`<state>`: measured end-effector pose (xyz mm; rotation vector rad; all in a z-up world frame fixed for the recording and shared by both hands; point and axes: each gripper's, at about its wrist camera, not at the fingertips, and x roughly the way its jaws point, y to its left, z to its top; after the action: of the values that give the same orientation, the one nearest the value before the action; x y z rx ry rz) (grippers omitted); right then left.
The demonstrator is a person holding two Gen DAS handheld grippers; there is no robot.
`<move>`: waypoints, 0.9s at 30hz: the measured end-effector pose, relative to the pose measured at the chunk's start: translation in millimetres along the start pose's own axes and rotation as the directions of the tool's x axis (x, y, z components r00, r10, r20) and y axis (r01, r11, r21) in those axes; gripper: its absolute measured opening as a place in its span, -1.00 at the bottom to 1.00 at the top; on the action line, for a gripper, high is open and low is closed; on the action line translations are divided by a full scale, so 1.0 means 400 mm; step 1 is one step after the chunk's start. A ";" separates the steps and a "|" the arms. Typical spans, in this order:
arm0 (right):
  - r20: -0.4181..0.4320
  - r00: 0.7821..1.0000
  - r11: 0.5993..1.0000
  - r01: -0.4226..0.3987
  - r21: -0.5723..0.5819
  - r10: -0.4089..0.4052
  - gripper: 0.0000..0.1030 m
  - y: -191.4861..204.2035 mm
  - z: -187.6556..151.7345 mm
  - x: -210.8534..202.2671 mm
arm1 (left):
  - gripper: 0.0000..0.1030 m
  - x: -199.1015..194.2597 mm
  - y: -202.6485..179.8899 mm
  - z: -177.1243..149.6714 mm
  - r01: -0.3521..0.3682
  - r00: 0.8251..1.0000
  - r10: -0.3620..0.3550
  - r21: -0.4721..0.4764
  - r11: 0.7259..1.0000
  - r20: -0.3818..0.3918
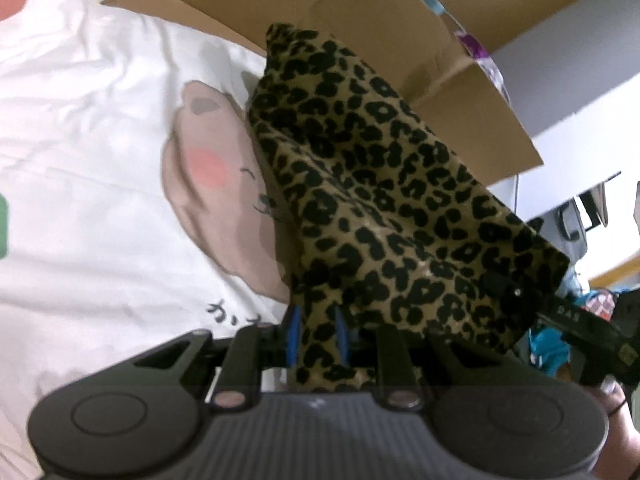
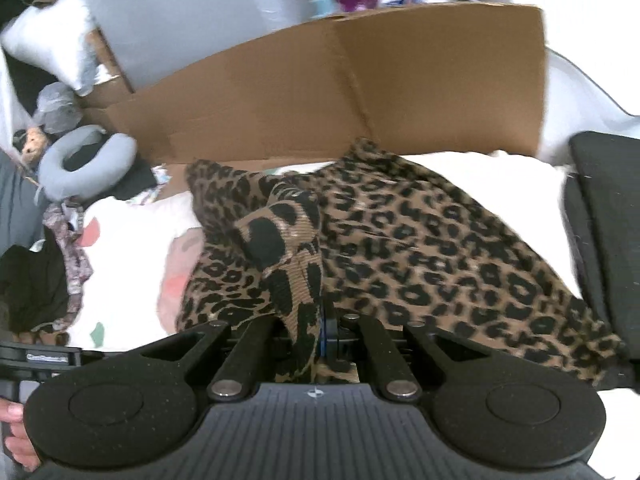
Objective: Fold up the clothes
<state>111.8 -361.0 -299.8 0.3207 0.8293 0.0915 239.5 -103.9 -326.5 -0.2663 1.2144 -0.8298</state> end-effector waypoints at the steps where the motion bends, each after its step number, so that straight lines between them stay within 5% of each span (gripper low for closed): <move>1: -0.004 1.000 1.000 0.006 0.014 -0.006 -0.98 -0.018 -0.001 -0.003 | -0.62 0.008 -0.001 0.003 0.001 1.000 -0.001 0.004 1.000 -0.008; 14: 0.012 0.991 0.971 0.130 0.199 -0.135 -0.98 -0.251 -0.070 -0.016 | -0.62 0.086 -0.003 0.070 -0.013 0.995 0.017 0.042 0.999 -0.103; 27: 0.001 0.989 0.888 0.131 0.442 -0.146 -0.91 -0.390 -0.159 -0.009 | -0.61 0.139 -0.096 0.134 -0.034 0.989 0.059 0.171 0.985 -0.138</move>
<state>55.4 -494.1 -386.6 0.6878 0.8323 -0.2414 277.4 -181.3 -324.2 -0.0414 1.2704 -0.9168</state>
